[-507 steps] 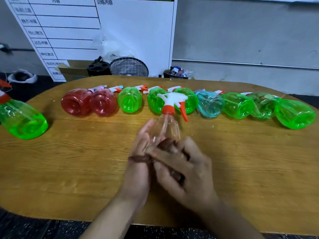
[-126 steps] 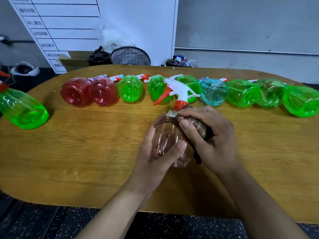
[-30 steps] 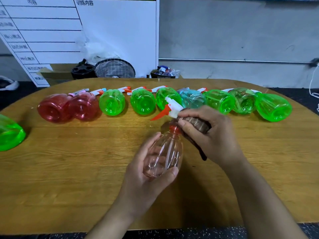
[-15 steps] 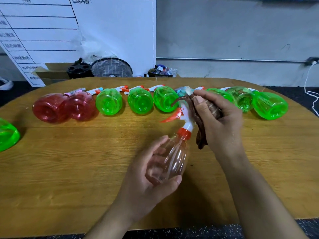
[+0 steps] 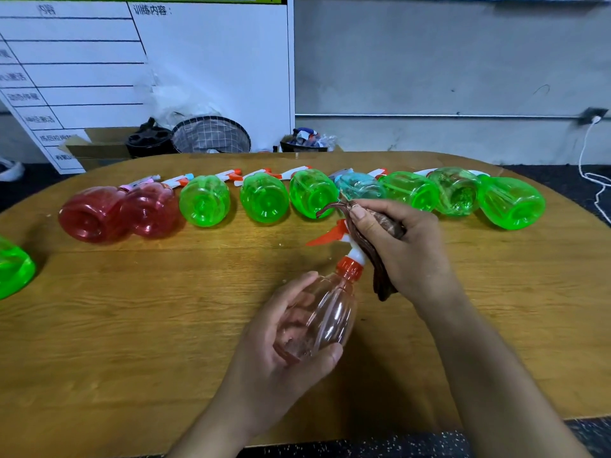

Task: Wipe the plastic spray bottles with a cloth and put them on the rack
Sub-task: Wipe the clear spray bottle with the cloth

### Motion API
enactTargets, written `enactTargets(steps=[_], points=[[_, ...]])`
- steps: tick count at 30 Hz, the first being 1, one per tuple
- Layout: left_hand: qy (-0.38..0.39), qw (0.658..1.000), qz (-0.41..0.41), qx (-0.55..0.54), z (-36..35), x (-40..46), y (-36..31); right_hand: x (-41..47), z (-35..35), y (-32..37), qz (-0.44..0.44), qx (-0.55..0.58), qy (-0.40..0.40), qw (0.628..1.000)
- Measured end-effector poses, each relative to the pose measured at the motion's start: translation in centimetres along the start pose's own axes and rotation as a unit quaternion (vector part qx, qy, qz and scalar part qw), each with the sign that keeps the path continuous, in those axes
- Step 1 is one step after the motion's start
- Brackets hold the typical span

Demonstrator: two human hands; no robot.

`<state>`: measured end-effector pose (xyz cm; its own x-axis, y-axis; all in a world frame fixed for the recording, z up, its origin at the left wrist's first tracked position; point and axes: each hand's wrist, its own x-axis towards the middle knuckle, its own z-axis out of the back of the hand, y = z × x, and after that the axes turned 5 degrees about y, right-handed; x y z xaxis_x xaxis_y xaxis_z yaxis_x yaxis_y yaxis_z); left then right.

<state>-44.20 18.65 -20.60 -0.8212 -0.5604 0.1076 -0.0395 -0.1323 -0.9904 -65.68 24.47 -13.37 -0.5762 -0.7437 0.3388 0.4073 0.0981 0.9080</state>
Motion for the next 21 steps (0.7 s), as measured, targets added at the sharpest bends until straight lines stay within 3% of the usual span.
enactTargets(steps=[8,11,14,16,21], points=[[-0.054,0.996,-0.001,-0.075,0.0,0.5,-0.8,0.2,1.8,0.0,-0.099,-0.02,0.088,0.991],[-0.053,0.996,-0.005,-0.075,0.0,0.5,-0.4,0.1,3.1,0.3,-0.135,0.056,0.082,0.986],[-0.034,0.998,-0.015,-0.045,-0.1,0.5,0.0,0.1,2.5,0.7,-0.117,0.158,-0.018,0.98],[-0.014,0.999,-0.014,-0.026,-0.2,0.5,0.0,0.3,1.7,0.7,-0.076,0.148,-0.046,0.985],[-0.021,0.999,-0.015,-0.026,-0.3,0.3,0.1,0.2,0.2,-0.1,-0.061,0.044,0.019,0.997]])
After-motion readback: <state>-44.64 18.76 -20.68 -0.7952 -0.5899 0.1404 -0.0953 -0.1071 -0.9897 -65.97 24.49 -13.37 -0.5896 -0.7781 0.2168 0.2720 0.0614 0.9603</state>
